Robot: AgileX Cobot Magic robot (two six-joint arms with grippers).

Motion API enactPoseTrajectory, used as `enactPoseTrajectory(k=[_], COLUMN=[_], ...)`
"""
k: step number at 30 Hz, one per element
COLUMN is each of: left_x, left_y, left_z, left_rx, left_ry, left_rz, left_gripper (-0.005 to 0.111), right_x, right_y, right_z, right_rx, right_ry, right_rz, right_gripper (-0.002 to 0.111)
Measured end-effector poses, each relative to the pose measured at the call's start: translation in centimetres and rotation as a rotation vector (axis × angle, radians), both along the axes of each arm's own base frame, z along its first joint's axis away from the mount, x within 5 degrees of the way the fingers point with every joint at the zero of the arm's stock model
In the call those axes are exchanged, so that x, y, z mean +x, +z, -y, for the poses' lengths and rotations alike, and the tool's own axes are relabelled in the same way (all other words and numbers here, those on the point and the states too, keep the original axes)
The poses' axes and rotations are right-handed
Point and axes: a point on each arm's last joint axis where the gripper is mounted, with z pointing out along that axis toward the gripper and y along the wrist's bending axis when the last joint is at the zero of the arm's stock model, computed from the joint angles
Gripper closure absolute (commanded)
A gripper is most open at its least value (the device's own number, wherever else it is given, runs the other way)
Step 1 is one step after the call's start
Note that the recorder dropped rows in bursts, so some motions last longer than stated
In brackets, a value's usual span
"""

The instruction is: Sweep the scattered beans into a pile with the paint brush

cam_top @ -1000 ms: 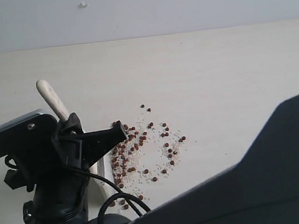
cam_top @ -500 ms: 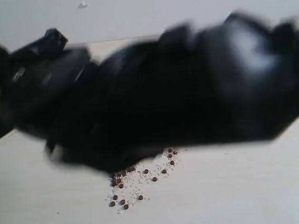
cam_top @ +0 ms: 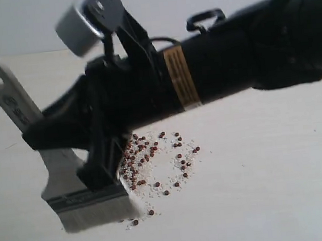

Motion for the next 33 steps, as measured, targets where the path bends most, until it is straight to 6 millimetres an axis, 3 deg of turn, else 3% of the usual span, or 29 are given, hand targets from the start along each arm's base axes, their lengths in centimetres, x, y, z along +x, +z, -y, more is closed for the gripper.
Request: enactPoseTrajectory(k=[6,17,23,33], left_x=[0.0,0.0,0.0,0.0], left_y=[0.0,0.0,0.0,0.0], left_z=[0.0,0.0,0.0,0.0], left_rx=[0.000,0.000,0.000,0.000], left_ry=[0.000,0.000,0.000,0.000], left_rz=[0.000,0.000,0.000,0.000], left_gripper=[0.107,0.107,0.107,0.107], right_x=[-2.3,-2.0,-0.9,0.5], right_y=[-4.4,-9.9,-11.5,-11.9], right_z=[2.0,2.9,2.7,3.1], right_rx=[0.089,0.034,0.037,0.046], right_ry=[0.018,-0.105,-0.206,-0.335], right_rz=[0.006,-0.014,-0.012,0.047], right_gripper=[0.108,0.108,0.108,0.108])
